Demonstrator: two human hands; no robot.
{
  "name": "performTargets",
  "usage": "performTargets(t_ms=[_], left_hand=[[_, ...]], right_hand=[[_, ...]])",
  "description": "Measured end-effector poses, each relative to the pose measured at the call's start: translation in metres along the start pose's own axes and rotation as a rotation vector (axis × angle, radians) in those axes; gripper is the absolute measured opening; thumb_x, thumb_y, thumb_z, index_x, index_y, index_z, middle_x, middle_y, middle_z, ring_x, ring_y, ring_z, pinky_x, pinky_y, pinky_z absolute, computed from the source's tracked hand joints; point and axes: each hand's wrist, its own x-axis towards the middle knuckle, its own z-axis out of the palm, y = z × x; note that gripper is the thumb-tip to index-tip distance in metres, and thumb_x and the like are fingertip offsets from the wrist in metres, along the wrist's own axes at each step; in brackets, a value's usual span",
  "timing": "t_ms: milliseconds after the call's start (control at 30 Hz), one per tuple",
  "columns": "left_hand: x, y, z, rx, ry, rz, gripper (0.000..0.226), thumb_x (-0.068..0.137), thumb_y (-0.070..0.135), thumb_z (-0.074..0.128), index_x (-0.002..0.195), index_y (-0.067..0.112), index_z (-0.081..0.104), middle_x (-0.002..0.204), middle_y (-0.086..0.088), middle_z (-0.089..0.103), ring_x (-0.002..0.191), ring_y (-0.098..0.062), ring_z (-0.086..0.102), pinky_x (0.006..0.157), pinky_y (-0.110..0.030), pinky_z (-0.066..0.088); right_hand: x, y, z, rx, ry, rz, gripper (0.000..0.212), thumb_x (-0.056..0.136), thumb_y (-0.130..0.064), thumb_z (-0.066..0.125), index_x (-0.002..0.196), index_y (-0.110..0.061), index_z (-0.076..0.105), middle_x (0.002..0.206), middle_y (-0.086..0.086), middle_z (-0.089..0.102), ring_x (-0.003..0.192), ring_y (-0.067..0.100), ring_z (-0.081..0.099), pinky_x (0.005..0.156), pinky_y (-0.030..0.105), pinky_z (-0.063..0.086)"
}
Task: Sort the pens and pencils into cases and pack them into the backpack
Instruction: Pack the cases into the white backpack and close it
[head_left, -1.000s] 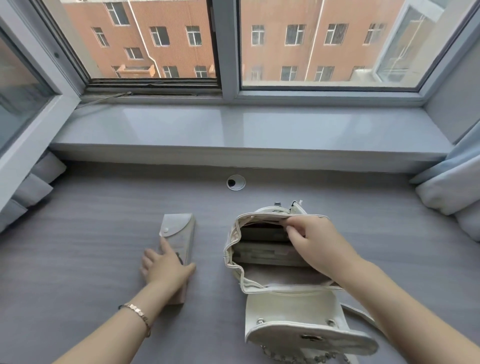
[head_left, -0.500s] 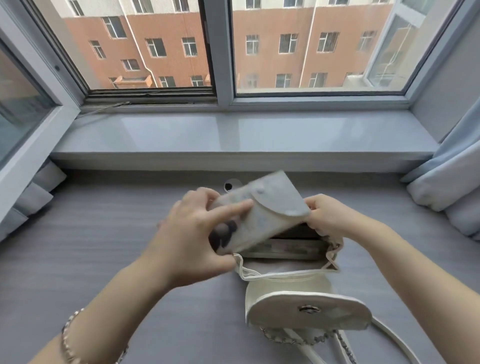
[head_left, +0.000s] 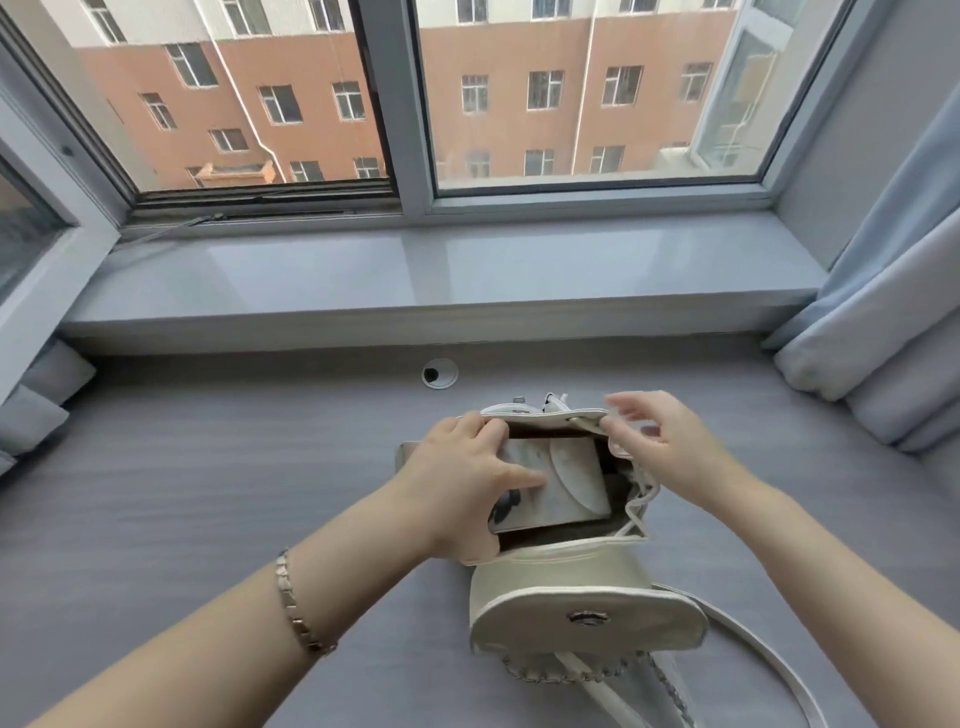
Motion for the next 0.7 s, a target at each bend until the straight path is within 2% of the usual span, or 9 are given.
performTargets(t_ms=[67,133,200,300,400,467,567,633,700], left_hand=[[0.002,-0.003,-0.001,-0.018,-0.009,0.011,0.061,0.071,0.044,0.060,0.129,0.048,0.043,0.116,-0.003,0.043,0.111,-0.024,0.037,0.094,-0.031,0.030],[0.000,-0.006,0.000,-0.036,-0.015,0.024,0.061,0.069,0.044,0.061,0.128,0.048,0.045,0.116,-0.002,0.044,0.111,-0.023,0.039,0.094,-0.030,0.033],[-0.001,-0.004,0.001,-0.029,-0.003,0.030,0.061,0.068,0.045,0.061,0.127,0.048,0.045,0.114,0.000,0.046,0.110,-0.021,0.042,0.092,-0.028,0.035],[0.000,-0.002,0.004,-0.033,0.041,0.002,0.060,0.068,0.045,0.059,0.126,0.049,0.046,0.113,0.003,0.047,0.110,-0.019,0.045,0.086,-0.023,0.031],[-0.001,-0.006,0.003,-0.072,0.049,-0.029,0.059,0.067,0.045,0.061,0.124,0.050,0.047,0.118,0.004,0.047,0.113,-0.017,0.046,0.083,-0.023,0.029],[-0.001,-0.007,0.001,-0.137,0.052,-0.050,0.059,0.063,0.044,0.063,0.120,0.050,0.050,0.116,0.005,0.048,0.108,-0.016,0.048,0.080,-0.023,0.031],[0.002,-0.005,-0.003,-0.207,0.048,-0.052,0.059,0.059,0.044,0.064,0.117,0.048,0.053,0.108,0.005,0.050,0.098,-0.016,0.050,0.078,-0.025,0.040],[0.008,-0.003,-0.005,-0.176,0.033,-0.028,0.059,0.060,0.043,0.064,0.118,0.047,0.053,0.107,0.003,0.050,0.095,-0.018,0.051,0.075,-0.024,0.039],[0.013,-0.001,-0.005,-0.121,0.035,-0.003,0.059,0.063,0.043,0.063,0.120,0.046,0.051,0.107,0.001,0.050,0.097,-0.020,0.050,0.074,-0.023,0.033]], right_hand=[[-0.005,0.009,0.002,0.054,0.002,0.029,0.018,0.089,-0.021,0.057,0.104,-0.016,0.065,0.100,0.001,0.062,0.093,0.014,0.060,0.083,0.025,0.045],[-0.005,0.014,0.003,0.059,0.092,0.050,0.016,0.091,-0.018,0.053,0.092,-0.015,0.069,0.088,0.000,0.068,0.084,0.015,0.064,0.075,0.024,0.045],[-0.003,0.015,0.003,0.112,0.136,0.076,0.017,0.091,-0.018,0.053,0.085,-0.016,0.069,0.080,0.000,0.070,0.076,0.012,0.066,0.073,0.025,0.049],[-0.002,0.013,0.005,0.199,0.044,0.073,0.008,0.087,-0.025,0.059,0.081,-0.027,0.065,0.082,-0.010,0.068,0.077,-0.001,0.062,0.065,0.008,0.047],[-0.005,0.013,0.008,0.224,-0.001,0.048,0.018,0.080,-0.024,0.068,0.084,-0.040,0.061,0.090,-0.014,0.065,0.086,-0.002,0.062,0.070,0.011,0.049],[-0.007,0.014,0.007,0.232,0.007,0.020,0.022,0.081,-0.020,0.068,0.084,-0.041,0.061,0.090,-0.016,0.066,0.082,-0.007,0.064,0.070,0.008,0.050],[-0.007,0.015,0.007,0.155,0.047,-0.030,0.016,0.083,-0.016,0.065,0.086,-0.031,0.068,0.078,-0.013,0.068,0.067,-0.010,0.062,0.063,0.002,0.045],[-0.005,0.015,0.009,0.048,0.086,-0.069,0.010,0.086,-0.015,0.060,0.083,-0.014,0.070,0.064,0.000,0.064,0.053,0.001,0.050,0.056,0.012,0.039],[-0.004,0.014,0.009,0.002,0.126,-0.089,0.021,0.088,-0.014,0.055,0.075,-0.001,0.064,0.055,0.010,0.048,0.051,0.007,0.034,0.051,0.023,0.029]])
